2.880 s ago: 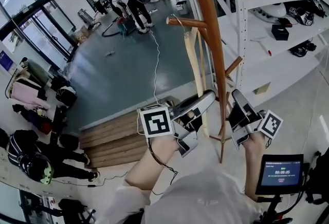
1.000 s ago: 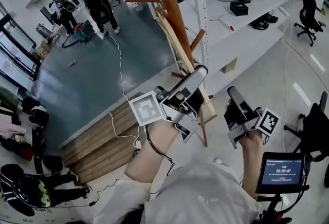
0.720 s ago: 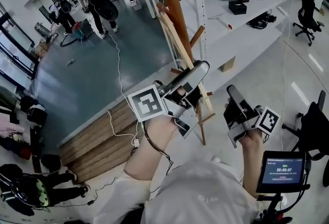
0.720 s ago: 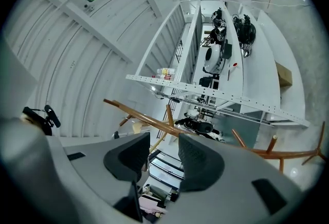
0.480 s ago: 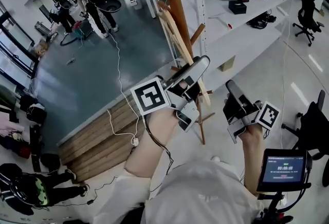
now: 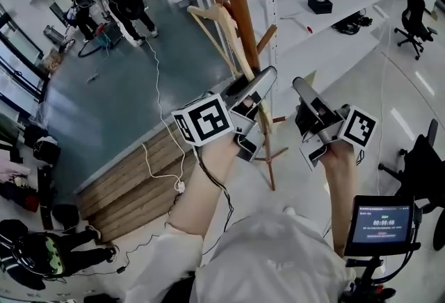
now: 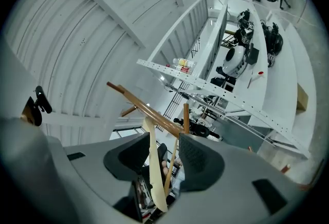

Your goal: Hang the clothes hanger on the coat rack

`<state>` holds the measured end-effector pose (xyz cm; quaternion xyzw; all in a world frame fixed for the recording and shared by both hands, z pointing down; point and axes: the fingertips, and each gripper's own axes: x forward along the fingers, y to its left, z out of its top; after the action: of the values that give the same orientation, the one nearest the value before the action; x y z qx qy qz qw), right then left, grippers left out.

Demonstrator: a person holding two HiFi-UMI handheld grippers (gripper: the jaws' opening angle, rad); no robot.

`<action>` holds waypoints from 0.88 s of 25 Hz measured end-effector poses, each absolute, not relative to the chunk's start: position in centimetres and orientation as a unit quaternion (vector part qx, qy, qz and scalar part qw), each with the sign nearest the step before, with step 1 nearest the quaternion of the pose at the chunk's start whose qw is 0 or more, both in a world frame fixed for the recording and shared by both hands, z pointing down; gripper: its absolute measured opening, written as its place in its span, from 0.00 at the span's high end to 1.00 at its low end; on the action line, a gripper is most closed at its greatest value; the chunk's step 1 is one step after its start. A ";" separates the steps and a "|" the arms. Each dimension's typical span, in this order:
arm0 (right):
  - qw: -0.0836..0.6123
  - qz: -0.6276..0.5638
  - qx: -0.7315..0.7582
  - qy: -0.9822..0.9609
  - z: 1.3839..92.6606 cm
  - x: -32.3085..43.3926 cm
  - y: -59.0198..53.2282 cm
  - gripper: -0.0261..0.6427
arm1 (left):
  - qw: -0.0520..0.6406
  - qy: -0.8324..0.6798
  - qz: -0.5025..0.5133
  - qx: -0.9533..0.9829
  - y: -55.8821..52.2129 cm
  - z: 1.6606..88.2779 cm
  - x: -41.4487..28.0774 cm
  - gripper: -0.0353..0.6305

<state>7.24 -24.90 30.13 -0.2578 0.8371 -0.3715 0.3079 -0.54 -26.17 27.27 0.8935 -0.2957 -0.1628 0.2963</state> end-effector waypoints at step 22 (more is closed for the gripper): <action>0.296 -0.359 -0.243 0.851 28.9 5.1 -25.1 0.69 | 0.066 -0.364 -0.082 0.925 -25.2 25.4 -2.1 0.54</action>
<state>5.05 -25.09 28.94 -0.2428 0.8513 -0.3592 0.2956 -2.10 -25.18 25.45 0.9253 -0.3643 -0.0823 0.0659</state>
